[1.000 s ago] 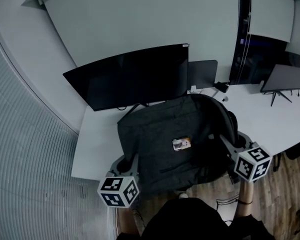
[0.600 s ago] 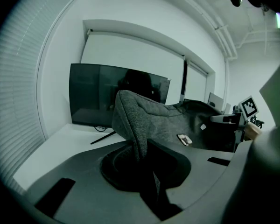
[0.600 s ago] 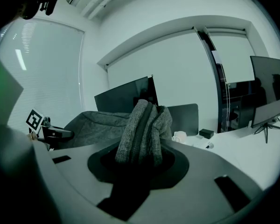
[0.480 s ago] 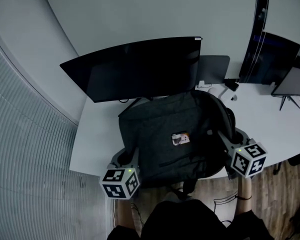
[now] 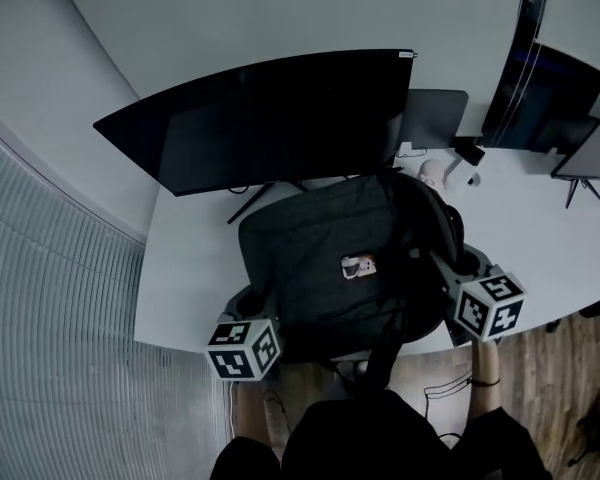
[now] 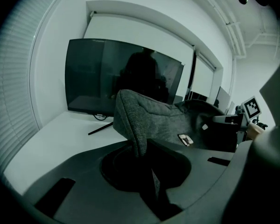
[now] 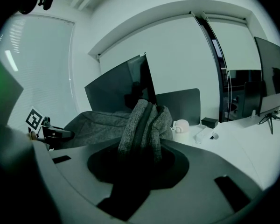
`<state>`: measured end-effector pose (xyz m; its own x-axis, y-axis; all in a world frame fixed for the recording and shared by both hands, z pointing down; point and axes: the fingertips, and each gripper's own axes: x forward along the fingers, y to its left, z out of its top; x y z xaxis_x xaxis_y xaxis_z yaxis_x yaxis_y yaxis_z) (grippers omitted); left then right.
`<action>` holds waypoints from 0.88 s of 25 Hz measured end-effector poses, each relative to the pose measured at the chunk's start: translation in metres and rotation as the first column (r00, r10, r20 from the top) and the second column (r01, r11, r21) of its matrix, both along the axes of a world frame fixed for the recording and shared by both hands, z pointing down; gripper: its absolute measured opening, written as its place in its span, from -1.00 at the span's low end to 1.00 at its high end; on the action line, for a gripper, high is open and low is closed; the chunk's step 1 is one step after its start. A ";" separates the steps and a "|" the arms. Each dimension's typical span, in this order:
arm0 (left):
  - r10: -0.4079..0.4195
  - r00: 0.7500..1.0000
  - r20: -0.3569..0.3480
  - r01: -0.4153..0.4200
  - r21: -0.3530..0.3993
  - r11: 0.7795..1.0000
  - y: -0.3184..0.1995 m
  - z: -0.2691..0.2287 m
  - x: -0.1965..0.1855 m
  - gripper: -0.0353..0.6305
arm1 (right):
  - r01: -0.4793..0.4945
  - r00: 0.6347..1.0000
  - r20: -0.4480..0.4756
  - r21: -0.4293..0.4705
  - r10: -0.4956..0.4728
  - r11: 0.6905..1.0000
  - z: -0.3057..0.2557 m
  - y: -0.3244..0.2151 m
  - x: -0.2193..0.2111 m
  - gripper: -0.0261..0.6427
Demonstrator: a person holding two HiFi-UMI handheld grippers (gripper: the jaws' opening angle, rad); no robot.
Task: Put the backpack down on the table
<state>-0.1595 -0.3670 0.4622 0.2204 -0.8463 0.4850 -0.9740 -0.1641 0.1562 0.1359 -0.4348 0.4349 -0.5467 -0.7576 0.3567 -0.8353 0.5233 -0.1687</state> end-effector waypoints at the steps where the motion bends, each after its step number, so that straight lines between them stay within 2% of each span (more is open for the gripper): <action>1: 0.000 1.000 -0.001 0.000 -0.008 1.000 -0.002 0.004 -0.002 -0.76 | -0.002 1.000 -0.002 -0.007 0.002 1.000 0.004 -0.002 -0.001 -0.59; 12: 0.004 1.000 -0.023 -0.006 -0.092 0.996 -0.022 0.052 -0.010 -0.76 | -0.023 0.999 -0.035 -0.077 0.021 0.997 0.046 -0.019 -0.009 -0.59; 22: 0.004 1.000 -0.023 -0.007 -0.166 0.986 -0.029 0.075 -0.014 -0.76 | -0.034 0.997 -0.067 -0.151 0.024 0.988 0.070 -0.026 -0.010 -0.59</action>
<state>-0.1732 -0.3959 0.5369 0.2373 -0.7531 0.6136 -0.9691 -0.1395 0.2036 0.1255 -0.4605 0.5049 -0.4972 -0.7069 0.5030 -0.8615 0.4708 -0.1899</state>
